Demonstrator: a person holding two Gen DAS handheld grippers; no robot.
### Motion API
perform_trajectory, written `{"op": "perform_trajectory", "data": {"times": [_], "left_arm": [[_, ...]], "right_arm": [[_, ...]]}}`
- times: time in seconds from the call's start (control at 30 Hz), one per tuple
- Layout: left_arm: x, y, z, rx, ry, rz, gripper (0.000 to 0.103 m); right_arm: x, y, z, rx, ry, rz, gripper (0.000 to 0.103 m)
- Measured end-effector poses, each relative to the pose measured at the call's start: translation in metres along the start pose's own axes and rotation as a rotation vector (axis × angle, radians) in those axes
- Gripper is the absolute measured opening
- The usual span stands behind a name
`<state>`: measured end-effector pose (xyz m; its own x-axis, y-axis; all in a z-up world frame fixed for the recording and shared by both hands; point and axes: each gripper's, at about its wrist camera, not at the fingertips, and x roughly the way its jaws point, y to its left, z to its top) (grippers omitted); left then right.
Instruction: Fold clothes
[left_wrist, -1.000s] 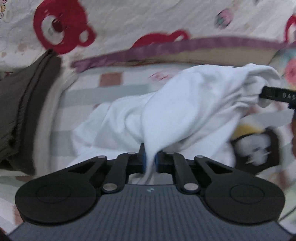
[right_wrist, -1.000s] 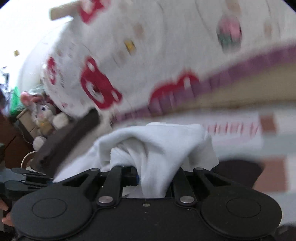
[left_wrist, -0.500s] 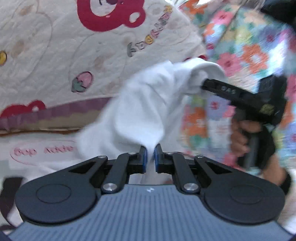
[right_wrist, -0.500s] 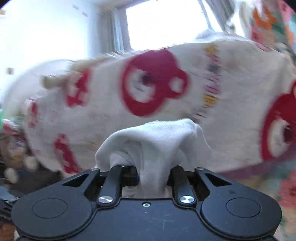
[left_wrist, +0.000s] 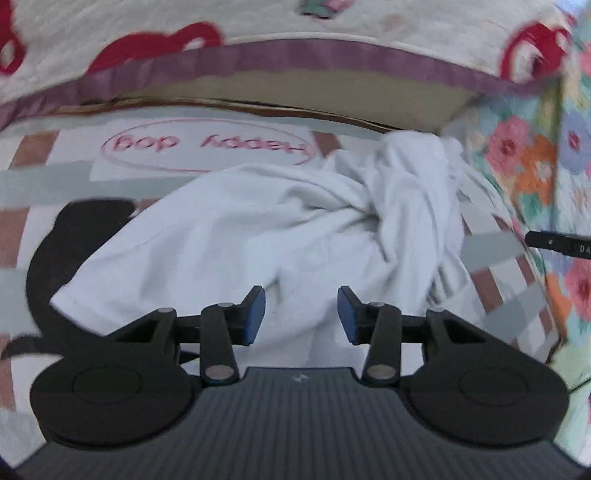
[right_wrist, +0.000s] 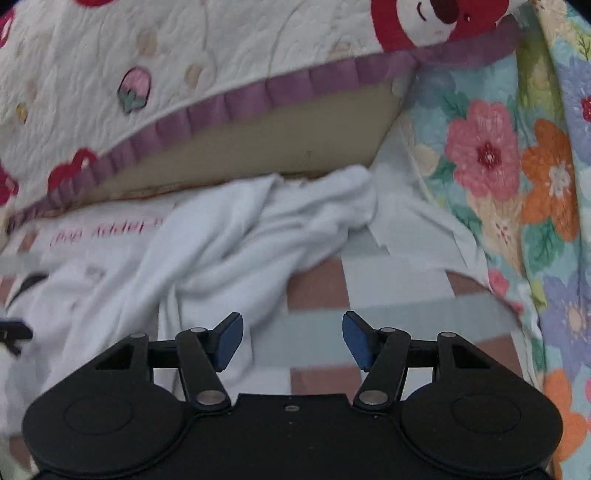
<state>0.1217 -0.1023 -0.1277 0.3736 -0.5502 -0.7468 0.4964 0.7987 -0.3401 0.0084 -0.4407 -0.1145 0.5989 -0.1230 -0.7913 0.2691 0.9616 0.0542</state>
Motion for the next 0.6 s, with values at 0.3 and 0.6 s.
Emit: {"op": "perform_trajectory", "data": {"times": [0.3, 0.6], "left_arm": [[0.014, -0.035, -0.016, 0.099, 0.018, -0.109, 0.054], [0.022, -0.07, -0.037, 0.323, -0.022, 0.08, 0.055]], "right_arm": [[0.016, 0.042, -0.015, 0.007, 0.054, 0.182, 0.066], [0.065, 0.089, -0.01, -0.138, 0.126, 0.198, 0.066]]}}
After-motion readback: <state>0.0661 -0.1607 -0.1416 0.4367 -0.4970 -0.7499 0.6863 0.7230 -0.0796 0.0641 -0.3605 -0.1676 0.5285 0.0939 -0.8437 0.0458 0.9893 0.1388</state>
